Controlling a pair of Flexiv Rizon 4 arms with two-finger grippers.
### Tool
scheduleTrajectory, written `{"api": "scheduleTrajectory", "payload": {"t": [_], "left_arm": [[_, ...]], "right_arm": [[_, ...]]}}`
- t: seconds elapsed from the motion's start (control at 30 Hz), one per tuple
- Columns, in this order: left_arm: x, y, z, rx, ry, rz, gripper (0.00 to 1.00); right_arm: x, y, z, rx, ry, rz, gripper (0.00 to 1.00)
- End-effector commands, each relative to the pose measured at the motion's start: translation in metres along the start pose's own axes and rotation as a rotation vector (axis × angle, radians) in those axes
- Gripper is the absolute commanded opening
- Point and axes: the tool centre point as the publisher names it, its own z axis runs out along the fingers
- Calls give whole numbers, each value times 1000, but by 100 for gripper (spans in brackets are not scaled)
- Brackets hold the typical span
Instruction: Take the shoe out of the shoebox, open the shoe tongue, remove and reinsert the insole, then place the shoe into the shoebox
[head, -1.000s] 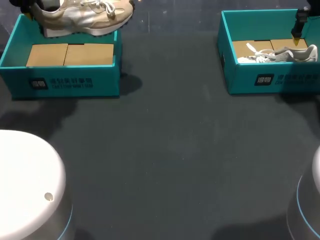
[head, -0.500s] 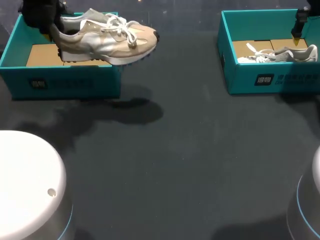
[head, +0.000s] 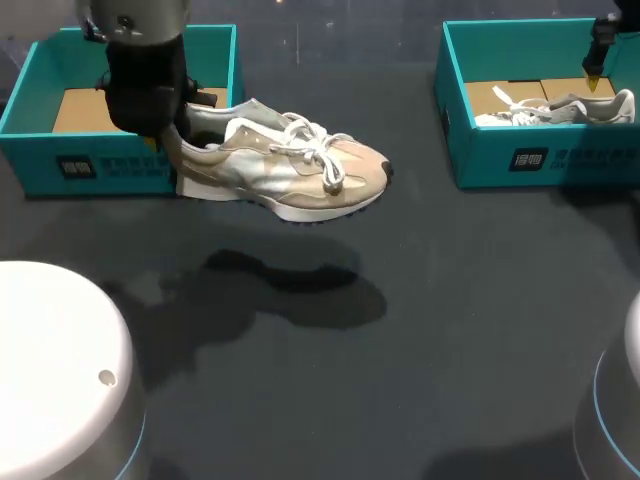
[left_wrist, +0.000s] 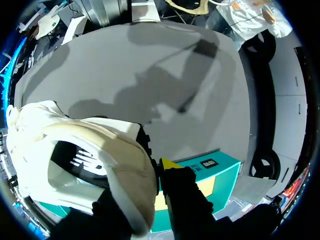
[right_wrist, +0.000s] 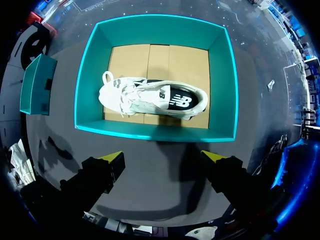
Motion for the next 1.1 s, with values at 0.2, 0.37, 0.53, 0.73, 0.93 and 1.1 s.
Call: {"api": "scheduleTrajectory", "payload": {"t": [0.2, 0.37, 0.53, 0.73, 0.93, 1.1], "left_arm": [[3, -8, -3, -97, -6, 0, 0], [-32, -23, 17, -86, 50, 22, 0], [-63, -39, 39, -60, 82, 41, 0], [-93, -56, 60, -11, 96, 56, 0], [-101, -64, 67, 21, 105, 66, 0], [-101, -64, 67, 21, 105, 66, 0]], "right_arm": [[0, -1, 0, -1, -1, 0, 100], [0, -1, 0, -1, -1, 0, 100], [0, -1, 0, -1, -1, 0, 100], [0, -1, 0, -1, -1, 0, 100], [0, -1, 0, -1, -1, 0, 100], [0, -1, 0, -1, -1, 0, 100]]}}
